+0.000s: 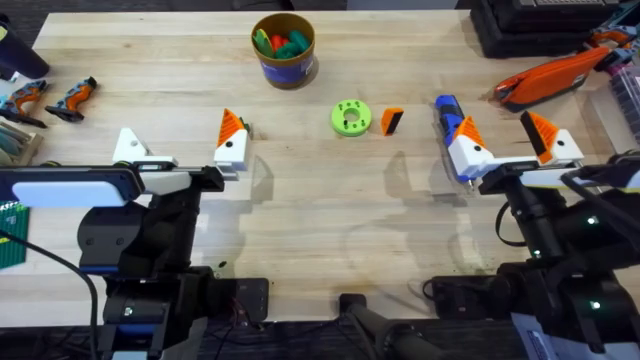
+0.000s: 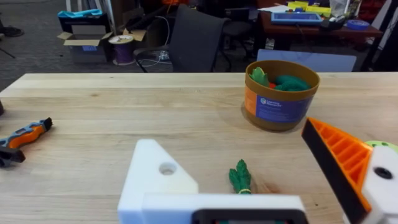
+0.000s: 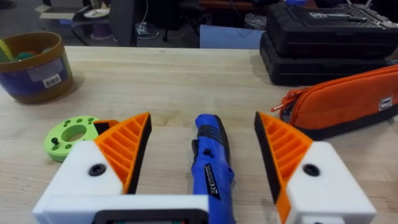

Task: Pick up the gripper from the table and insert it into the empty holder that is missing its gripper. Then pick up a screw, insert it into the mounting hole, and use the screwdriver to tighten it. Finally, clean up the table by picking up the vegetable and placing it into the bucket.

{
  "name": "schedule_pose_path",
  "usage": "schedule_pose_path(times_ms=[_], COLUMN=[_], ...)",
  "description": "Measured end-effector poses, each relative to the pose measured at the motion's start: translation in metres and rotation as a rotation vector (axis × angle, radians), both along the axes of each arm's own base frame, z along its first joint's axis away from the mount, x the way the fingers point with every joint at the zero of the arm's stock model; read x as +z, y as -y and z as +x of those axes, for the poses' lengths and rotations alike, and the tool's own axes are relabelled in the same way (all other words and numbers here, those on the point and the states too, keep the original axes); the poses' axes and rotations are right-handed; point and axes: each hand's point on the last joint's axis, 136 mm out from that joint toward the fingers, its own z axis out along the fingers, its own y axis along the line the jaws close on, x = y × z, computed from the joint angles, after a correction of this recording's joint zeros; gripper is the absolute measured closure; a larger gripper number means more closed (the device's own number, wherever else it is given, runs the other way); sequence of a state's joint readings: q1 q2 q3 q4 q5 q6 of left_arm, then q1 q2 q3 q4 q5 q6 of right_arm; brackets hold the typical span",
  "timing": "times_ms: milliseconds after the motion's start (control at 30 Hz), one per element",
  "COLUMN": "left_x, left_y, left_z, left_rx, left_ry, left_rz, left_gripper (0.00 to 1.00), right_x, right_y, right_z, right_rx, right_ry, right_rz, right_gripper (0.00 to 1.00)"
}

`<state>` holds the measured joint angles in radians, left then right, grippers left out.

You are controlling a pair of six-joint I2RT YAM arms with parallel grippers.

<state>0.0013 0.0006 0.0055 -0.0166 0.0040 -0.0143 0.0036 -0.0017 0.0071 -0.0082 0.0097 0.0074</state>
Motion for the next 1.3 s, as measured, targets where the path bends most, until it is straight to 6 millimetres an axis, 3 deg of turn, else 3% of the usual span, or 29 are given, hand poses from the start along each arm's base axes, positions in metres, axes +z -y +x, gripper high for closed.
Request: schedule_pose_path(times_ms=[400, 667, 767, 933, 1100, 1300], left_x=[0.002, 0.016, 0.032, 0.083, 0.107, 0.088], left_y=[0.001, 0.001, 0.0, -0.001, -0.003, -0.008], left_z=[0.0, -0.001, -0.007, -0.023, -0.032, -0.024], left_rx=[-0.002, -0.002, -0.002, 0.005, 0.017, 0.045], left_ry=[0.008, 0.043, 0.038, 0.032, -0.098, -0.398], left_rz=[0.0, 0.0, 0.0, 0.0, 0.002, 0.018], left_gripper=[0.015, 0.016, 0.015, 0.015, 0.015, 0.014], right_x=[0.001, 0.023, 0.034, 0.084, 0.103, 0.096], right_y=[0.0, -0.006, -0.008, -0.009, -0.01, -0.01], right_z=[0.0, 0.0, -0.003, -0.02, -0.036, -0.038], right_rx=[0.0, 0.033, 0.044, 0.055, 0.056, 0.053], right_ry=[0.005, 0.084, 0.085, 0.098, -0.043, -0.324], right_rz=[0.007, 0.017, 0.018, 0.018, 0.021, 0.028], right_gripper=[0.045, 0.045, 0.045, 0.045, 0.045, 0.047])
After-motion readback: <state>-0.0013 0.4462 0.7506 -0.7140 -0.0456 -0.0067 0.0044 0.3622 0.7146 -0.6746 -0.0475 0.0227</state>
